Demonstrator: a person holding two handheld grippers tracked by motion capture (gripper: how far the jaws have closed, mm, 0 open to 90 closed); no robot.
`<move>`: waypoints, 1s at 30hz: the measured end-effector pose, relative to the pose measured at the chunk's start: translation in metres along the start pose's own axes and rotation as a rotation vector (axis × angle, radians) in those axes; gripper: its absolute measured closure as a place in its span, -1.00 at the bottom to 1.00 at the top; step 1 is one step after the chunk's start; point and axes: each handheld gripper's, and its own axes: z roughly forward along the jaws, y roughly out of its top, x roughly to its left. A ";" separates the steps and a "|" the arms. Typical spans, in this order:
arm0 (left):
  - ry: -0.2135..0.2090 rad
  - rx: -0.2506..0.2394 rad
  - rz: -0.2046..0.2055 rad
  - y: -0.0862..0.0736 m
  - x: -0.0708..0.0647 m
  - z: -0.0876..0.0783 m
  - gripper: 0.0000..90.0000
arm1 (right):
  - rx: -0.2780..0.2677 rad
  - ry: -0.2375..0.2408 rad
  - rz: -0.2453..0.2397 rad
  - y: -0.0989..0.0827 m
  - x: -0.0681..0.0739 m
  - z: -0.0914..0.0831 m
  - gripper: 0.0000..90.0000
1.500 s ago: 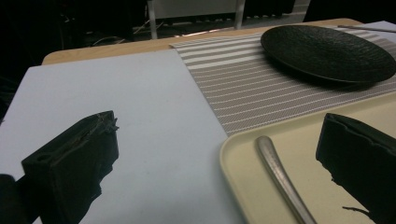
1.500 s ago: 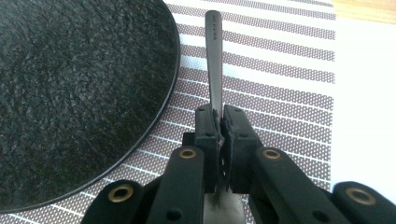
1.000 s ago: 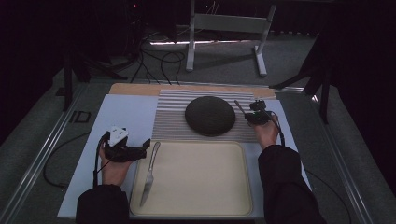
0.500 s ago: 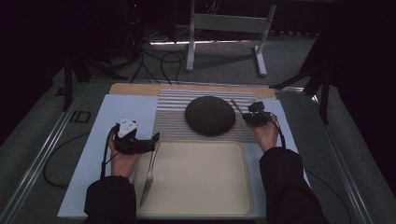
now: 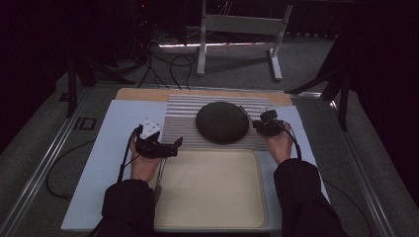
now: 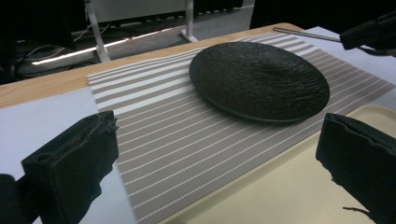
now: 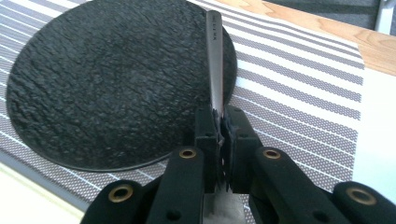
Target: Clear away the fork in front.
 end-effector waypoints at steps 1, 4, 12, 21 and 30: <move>-0.005 0.000 -0.001 0.001 -0.001 0.002 -1.00 | -0.004 0.004 -0.004 0.000 0.001 0.000 0.91; -0.014 0.007 0.009 0.006 -0.005 0.009 -1.00 | -0.012 0.014 -0.012 -0.001 0.005 -0.001 0.91; -0.038 0.014 0.011 0.013 -0.013 0.020 -1.00 | -0.031 0.036 -0.034 -0.001 0.013 -0.005 0.91; -0.066 0.014 -0.003 0.020 -0.021 0.031 -1.00 | -0.057 0.059 -0.065 0.000 0.024 -0.010 0.91; -0.074 0.020 0.012 0.024 -0.027 0.041 -1.00 | -0.075 0.082 -0.090 0.002 0.035 -0.015 0.91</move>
